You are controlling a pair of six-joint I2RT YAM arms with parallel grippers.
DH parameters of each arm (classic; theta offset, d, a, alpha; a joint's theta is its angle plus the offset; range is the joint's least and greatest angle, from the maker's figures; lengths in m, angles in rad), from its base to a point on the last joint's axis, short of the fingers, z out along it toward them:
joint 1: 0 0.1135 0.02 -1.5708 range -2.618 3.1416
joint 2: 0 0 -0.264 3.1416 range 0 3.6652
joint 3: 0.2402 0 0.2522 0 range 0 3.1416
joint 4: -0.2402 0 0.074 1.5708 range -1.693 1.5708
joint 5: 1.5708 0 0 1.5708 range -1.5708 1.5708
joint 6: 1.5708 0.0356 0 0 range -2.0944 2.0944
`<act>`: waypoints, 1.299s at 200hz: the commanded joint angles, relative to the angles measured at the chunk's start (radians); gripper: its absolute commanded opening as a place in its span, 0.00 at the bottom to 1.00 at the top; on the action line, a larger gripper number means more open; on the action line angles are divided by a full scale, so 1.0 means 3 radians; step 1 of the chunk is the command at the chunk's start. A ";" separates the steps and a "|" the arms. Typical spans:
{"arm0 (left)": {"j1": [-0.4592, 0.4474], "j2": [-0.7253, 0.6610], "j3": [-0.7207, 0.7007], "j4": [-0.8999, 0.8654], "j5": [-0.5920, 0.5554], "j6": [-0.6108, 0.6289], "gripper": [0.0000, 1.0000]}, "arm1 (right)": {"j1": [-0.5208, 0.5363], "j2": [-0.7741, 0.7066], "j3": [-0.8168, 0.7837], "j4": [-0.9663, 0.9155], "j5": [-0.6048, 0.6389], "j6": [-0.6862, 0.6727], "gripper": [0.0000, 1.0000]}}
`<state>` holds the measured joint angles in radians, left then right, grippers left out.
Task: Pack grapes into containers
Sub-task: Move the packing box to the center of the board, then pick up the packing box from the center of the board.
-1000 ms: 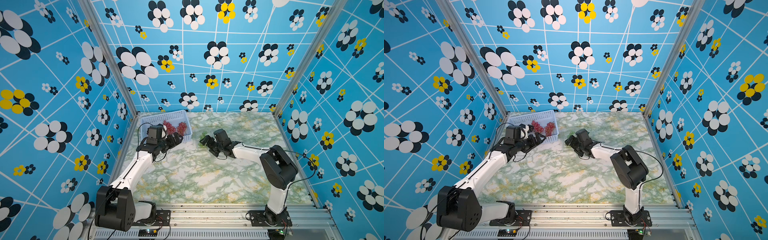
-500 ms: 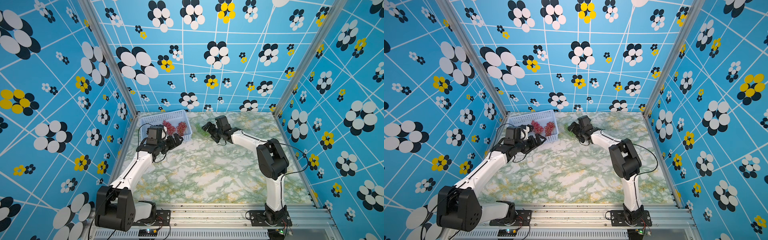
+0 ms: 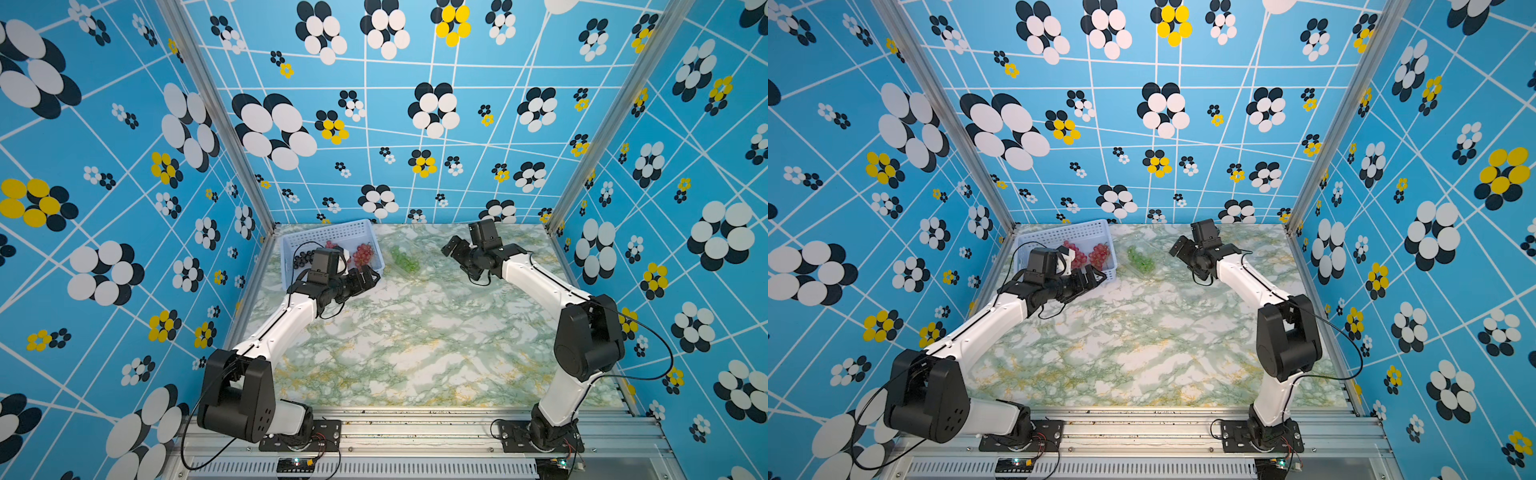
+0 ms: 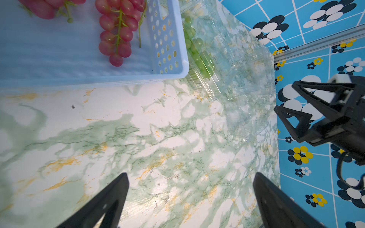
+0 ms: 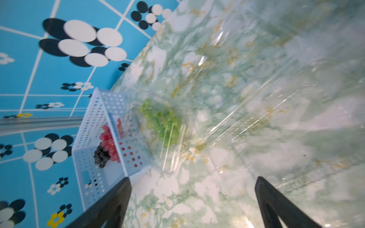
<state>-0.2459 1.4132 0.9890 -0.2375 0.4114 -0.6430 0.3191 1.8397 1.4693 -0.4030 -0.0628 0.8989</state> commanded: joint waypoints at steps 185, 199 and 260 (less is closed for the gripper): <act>-0.0129 0.0156 0.0042 0.0074 0.0127 0.0066 0.99 | -0.0230 0.1428 0.1022 -0.0631 0.0158 0.0267 0.46; -0.0135 0.0157 0.0044 0.0070 0.0131 0.0076 1.00 | -0.0230 0.1448 0.1025 -0.0596 0.0168 0.0312 0.40; -0.0154 0.0180 0.0052 0.0071 0.0170 0.0081 0.99 | -0.0256 0.1543 0.1172 -0.0539 0.0192 0.0494 0.24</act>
<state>-0.2829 1.4506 0.9916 -0.2321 0.4393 -0.6415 0.2516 2.2665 1.7981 -0.5655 -0.0273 1.0088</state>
